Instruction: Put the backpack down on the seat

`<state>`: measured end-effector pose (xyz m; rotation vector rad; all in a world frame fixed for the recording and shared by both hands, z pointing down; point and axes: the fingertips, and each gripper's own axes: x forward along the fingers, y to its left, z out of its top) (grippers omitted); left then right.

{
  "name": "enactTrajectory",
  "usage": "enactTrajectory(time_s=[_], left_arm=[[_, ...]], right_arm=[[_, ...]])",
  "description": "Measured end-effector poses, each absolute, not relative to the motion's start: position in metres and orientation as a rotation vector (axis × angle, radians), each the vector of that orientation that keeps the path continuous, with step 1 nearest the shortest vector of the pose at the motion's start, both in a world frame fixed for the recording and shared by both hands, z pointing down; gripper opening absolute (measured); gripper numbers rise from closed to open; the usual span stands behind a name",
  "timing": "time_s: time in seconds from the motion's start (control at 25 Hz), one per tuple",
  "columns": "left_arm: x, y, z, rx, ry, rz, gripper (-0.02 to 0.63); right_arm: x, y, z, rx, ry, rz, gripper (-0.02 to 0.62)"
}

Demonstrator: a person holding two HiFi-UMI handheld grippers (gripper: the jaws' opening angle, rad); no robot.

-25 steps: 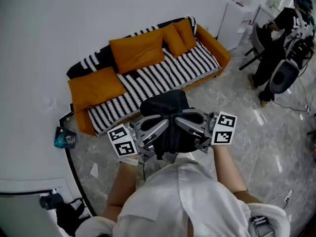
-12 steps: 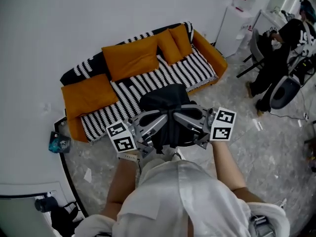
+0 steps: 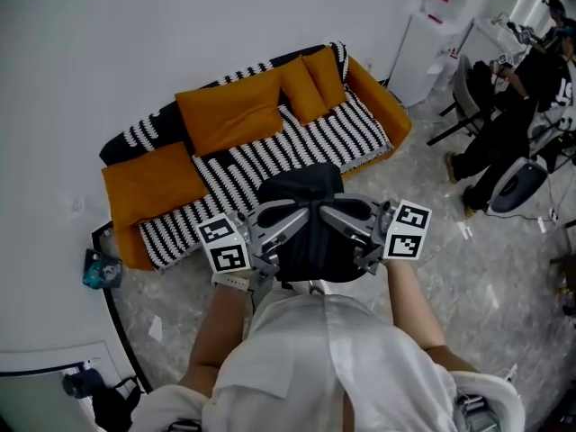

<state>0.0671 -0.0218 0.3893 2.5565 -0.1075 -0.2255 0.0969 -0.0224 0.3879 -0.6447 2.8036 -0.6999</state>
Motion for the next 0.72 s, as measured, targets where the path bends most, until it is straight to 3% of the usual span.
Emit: enactTrajectory(time_s=[0.72], left_arm=[[0.061, -0.21, 0.41, 2.573, -0.059, -0.133, 0.048]], right_arm=[[0.09, -0.21, 0.407, -0.702, 2.844, -0.74, 0.058]])
